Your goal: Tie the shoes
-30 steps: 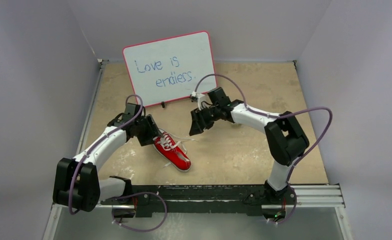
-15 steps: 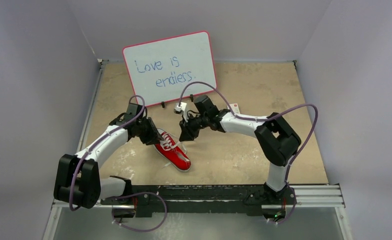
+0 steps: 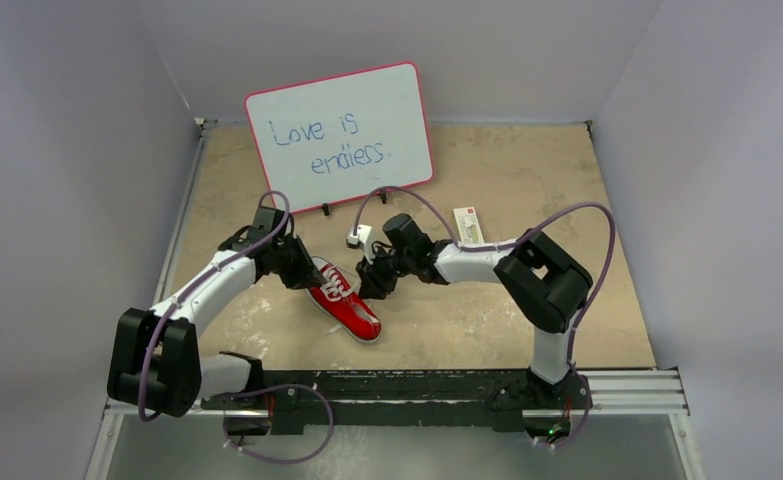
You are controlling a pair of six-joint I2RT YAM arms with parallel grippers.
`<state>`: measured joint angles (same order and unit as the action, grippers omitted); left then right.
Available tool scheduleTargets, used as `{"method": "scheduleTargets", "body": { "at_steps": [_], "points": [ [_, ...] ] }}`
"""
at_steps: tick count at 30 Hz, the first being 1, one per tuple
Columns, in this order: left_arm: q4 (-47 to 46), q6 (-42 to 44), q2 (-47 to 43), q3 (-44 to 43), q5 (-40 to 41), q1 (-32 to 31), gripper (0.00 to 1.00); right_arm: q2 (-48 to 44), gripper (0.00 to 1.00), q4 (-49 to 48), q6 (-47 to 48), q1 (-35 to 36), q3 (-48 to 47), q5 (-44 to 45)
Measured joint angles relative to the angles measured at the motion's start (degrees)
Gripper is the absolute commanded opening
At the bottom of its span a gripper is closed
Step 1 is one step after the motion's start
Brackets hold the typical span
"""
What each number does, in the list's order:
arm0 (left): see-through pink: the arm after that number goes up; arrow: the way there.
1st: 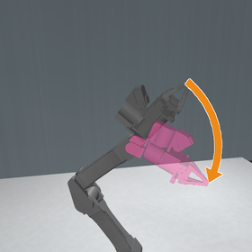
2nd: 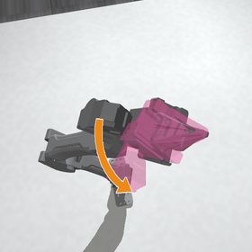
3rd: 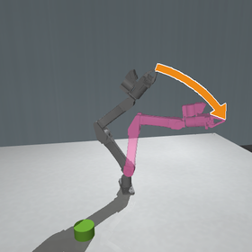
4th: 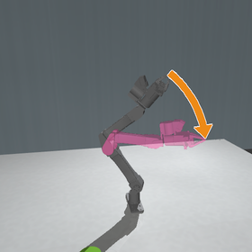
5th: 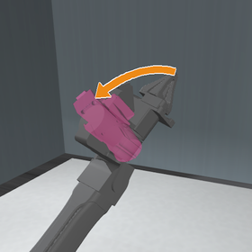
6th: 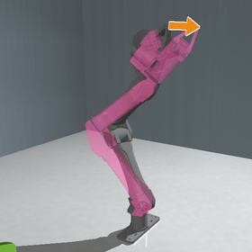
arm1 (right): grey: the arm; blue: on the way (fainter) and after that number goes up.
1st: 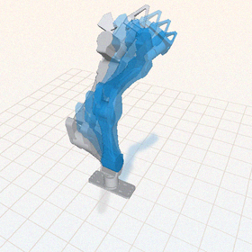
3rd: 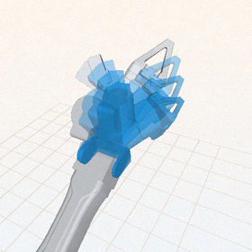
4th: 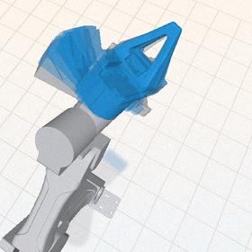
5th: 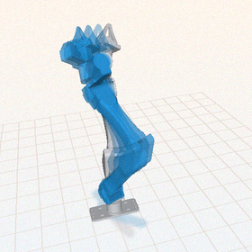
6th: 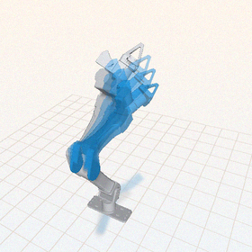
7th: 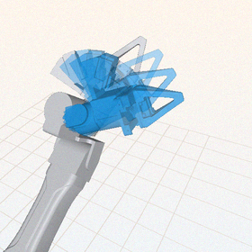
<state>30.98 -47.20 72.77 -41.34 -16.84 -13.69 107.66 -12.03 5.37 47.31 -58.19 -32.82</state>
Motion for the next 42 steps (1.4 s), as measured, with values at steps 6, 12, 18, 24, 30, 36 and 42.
{"method": "scheduleTargets", "body": {
  "at_steps": [6, 12, 18, 24, 30, 36, 42],
  "points": [
    [0.37, 0.02, -0.02, 0.0, -0.46, 0.0, 0.0, 0.04, 0.42, -11.04, -4.98, 2.58, 3.3, 9.81],
    [0.44, 0.0, -0.02, 0.0, -0.48, -0.02, 0.0, 1.9, 0.21, -19.37, -10.54, 5.64, 5.33, 25.22],
    [1.27, -0.04, -0.98, 0.0, 0.5, -0.02, 0.0, -3.56, 0.22, -13.31, -11.45, 8.33, 5.33, 48.09],
    [0.37, -0.24, -2.27, 0.79, 0.66, -0.02, 0.0, -10.51, 0.23, -8.28, -12.39, 8.83, 3.48, 68.57],
    [-1.75, -0.31, -1.79, 1.03, 0.55, -0.28, 0.0, -13.44, 0.42, -0.85, -13.05, 8.76, 1.4, 75.78],
    [-0.98, 0.61, -0.02, 0.85, 0.57, -0.35, 0.0, -19.58, 0.64, 9.18, -14.99, 4.44, 2.36, 72.19],
    [4.55, 4.0, -0.94, -1.09, 1.9, -0.35, 0.13, -22.8, 0.77, 19.91, -14.86, -13.0, 2.21, 55.15]
  ]
}}
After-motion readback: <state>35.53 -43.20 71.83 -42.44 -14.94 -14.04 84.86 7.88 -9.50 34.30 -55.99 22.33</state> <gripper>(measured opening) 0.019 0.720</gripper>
